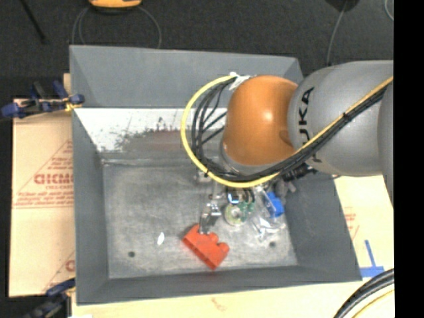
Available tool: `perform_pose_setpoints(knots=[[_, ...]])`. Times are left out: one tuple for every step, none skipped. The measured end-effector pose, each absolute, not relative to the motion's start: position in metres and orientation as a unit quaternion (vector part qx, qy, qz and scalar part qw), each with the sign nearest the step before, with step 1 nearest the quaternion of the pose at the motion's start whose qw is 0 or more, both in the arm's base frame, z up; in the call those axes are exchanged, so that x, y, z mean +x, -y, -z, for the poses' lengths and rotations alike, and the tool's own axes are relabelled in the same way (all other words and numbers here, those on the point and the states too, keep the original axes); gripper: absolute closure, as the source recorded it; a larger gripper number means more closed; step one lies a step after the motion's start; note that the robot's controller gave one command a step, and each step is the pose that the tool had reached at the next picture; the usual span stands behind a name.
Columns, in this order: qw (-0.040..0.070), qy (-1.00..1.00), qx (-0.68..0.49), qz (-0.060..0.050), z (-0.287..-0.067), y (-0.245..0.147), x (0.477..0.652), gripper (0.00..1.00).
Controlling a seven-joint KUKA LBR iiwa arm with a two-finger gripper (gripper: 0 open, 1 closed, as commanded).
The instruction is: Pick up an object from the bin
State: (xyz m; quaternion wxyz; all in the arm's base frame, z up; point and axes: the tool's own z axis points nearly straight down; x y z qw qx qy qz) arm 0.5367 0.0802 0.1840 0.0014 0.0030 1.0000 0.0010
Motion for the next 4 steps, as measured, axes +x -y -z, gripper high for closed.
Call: perform_pose_setpoints(knots=[[0.005, -0.995, -0.098, -0.002, -0.092, -0.045, 0.52, 0.0], [0.006, -0.998, -0.055, 0.004, -0.086, -0.054, 0.514, 0.0], [0.011, -1.0, 0.021, -0.002, -0.075, -0.068, 0.504, 0.0], [0.006, -0.998, 0.068, -0.003, -0.074, -0.034, 0.513, 0.0]])
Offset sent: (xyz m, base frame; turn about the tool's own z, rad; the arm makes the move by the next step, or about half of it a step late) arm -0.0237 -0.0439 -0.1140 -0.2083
